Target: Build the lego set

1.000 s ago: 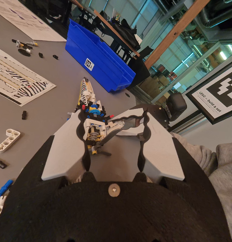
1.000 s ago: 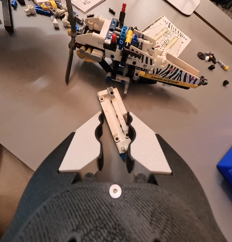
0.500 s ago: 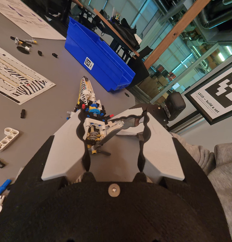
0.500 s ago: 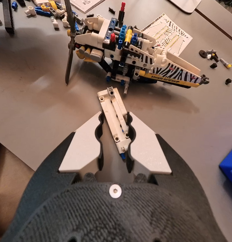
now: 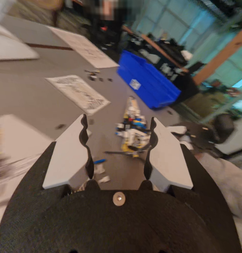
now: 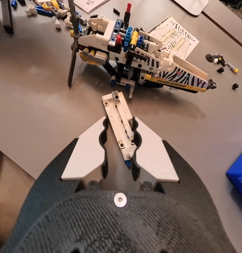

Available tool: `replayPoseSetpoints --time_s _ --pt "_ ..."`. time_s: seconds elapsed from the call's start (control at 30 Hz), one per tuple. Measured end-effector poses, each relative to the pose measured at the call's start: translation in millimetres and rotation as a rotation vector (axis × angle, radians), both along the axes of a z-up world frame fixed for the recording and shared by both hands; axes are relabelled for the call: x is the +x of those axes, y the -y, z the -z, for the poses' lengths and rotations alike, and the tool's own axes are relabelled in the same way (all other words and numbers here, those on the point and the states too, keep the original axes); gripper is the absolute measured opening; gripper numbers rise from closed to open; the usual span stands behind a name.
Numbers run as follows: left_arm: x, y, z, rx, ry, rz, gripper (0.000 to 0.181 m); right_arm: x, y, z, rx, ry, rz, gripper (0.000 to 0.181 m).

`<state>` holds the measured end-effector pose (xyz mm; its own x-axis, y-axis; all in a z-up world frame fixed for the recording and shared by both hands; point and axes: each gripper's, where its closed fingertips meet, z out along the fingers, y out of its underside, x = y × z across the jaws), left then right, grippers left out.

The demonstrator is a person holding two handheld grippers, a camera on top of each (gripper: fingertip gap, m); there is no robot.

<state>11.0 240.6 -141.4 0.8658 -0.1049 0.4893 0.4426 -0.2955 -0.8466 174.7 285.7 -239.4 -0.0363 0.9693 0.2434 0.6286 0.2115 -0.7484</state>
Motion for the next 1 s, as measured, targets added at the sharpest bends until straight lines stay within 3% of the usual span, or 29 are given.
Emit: replayPoseSetpoints --time_s 0.07,0.17,0.3,0.4,0.5,0.57,0.67,0.77,0.93,1.0 --pt "-62.7 24.3 -2.2 -0.061 -0.074 -0.188 0.092 0.0 -0.1 -0.3 0.013 -0.002 0.0 0.034" --pt "-151.5 88.0 -1.5 -0.22 -0.099 -0.433 0.092 0.1 -0.1 -0.8 0.03 -0.006 0.0 0.034" --pt "-224.6 192.6 33.8 -0.606 -0.139 -0.704 0.092 0.1 -0.2 -0.9 0.028 -0.006 0.0 0.034" --pt "-233.4 220.0 54.9 -0.698 -0.073 -0.722 0.098 0.1 -0.4 -0.7 0.026 -0.005 0.0 0.034" --pt "-227.9 230.8 86.9 -0.845 -0.052 -0.672 0.119 0.1 -0.4 -0.9 0.031 -0.007 0.0 0.034" --pt "-223.7 229.9 101.6 -0.897 -0.055 -0.633 0.122 0.1 -0.4 -1.1 0.037 -0.009 0.0 0.034" --pt "-224.6 224.2 106.5 -0.881 -0.062 -0.618 0.115 0.2 -0.4 -1.5 0.044 -0.011 0.0 0.034" --pt "-229.1 230.4 107.5 -0.912 -0.111 -0.638 0.085 0.2 -0.4 -1.7 0.049 -0.013 0.0 0.034" --pt "-228.2 227.6 108.1 -0.922 -0.155 -0.625 0.071 0.2 -0.3 -2.2 0.061 -0.016 0.0 0.034" --pt "-227.5 223.2 106.6 -0.903 -0.161 -0.618 0.05 0.1 -0.1 -2.6 0.068 -0.019 0.0 0.034"
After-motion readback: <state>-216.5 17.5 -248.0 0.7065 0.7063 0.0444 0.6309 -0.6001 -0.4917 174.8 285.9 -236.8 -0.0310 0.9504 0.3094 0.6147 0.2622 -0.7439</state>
